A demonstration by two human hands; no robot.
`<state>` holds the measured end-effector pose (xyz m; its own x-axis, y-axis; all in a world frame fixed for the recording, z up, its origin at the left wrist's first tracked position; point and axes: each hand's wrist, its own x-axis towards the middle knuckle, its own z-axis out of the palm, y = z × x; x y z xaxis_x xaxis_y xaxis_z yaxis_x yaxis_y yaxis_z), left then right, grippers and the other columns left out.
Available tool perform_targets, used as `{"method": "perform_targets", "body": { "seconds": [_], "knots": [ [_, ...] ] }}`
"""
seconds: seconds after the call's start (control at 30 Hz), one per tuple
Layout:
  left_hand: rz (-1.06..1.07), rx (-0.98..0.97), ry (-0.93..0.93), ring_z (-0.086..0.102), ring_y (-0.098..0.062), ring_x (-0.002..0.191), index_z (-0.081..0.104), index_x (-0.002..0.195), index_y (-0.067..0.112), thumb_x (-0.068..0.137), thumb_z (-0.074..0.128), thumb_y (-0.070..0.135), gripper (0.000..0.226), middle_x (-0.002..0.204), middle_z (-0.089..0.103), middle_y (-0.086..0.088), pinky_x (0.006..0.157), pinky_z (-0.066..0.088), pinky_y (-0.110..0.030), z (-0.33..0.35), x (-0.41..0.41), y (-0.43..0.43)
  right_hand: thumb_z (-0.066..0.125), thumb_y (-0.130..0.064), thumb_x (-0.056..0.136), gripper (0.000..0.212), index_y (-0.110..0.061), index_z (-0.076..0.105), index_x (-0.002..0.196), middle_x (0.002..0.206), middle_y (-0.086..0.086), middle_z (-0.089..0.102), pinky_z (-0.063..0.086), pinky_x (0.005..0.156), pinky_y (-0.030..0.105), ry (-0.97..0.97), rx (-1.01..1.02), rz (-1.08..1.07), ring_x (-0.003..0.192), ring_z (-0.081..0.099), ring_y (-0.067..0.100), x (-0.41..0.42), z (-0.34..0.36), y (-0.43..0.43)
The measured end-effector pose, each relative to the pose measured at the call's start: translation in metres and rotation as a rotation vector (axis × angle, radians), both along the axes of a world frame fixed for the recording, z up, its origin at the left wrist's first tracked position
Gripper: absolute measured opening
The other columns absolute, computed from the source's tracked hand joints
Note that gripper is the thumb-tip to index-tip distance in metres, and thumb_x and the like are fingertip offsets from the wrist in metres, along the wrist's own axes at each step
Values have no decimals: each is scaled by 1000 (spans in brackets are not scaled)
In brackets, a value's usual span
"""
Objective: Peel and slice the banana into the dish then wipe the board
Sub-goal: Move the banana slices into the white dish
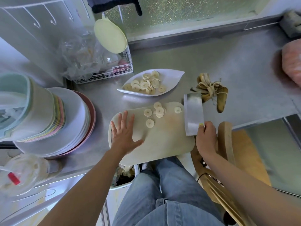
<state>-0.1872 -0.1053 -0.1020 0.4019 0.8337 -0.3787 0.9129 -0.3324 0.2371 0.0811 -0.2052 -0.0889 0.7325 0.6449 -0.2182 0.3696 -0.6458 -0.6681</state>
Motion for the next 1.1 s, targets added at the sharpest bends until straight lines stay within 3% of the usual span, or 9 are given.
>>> {"method": "perform_targets", "body": {
  "seconds": [0.1, 0.23, 0.4, 0.77, 0.9, 1.1],
  "knots": [
    [-20, 35, -1, -23, -28, 145, -7, 153, 27, 82, 57, 62, 102, 159, -23, -4, 118, -9, -53, 4, 14, -5, 36, -18, 100, 20, -4, 51, 98, 99, 15, 51, 42, 69, 36, 2, -44, 0, 81, 50, 28, -1, -6, -6],
    [70, 5, 33, -26, -29, 144, -15, 152, 23, 75, 57, 73, 116, 157, -26, -9, 118, -10, -51, 0, 20, -15, 36, -20, 101, 19, -6, 49, 96, 98, 14, 51, 45, 73, 41, 24, -51, 5, 83, 51, 29, -1, -11, -9],
    [101, -6, 8, -28, -26, 144, -14, 152, 18, 73, 57, 74, 121, 158, -25, -10, 118, -12, -48, -3, 18, -16, 38, -18, 100, 22, -7, 45, 82, 85, 13, 48, 34, 60, 33, 38, -15, 95, 72, 43, 24, -4, -14, -8],
    [131, -20, -18, -24, -23, 145, -15, 151, 8, 71, 61, 72, 128, 159, -21, -8, 120, -9, -45, 0, 18, -16, 44, -18, 98, 22, -11, 45, 77, 73, 2, 45, 33, 60, 26, 32, -59, 406, 69, 42, 18, -6, -10, 20],
    [134, -19, -26, -24, -22, 145, -16, 151, 8, 71, 62, 71, 127, 159, -22, -7, 120, -9, -44, 3, 18, -16, 46, -21, 98, 17, -8, 56, 94, 88, 7, 55, 37, 70, 29, 10, -107, 529, 82, 51, 21, -1, -6, 26],
    [161, -17, -49, -21, -21, 146, -15, 150, 7, 69, 64, 72, 131, 160, -18, -6, 120, -8, -42, 4, 18, -16, 49, -19, 97, 17, -4, 59, 100, 90, 11, 55, 40, 72, 32, -9, -124, 635, 83, 52, 25, -3, -3, 39]
  ]
}}
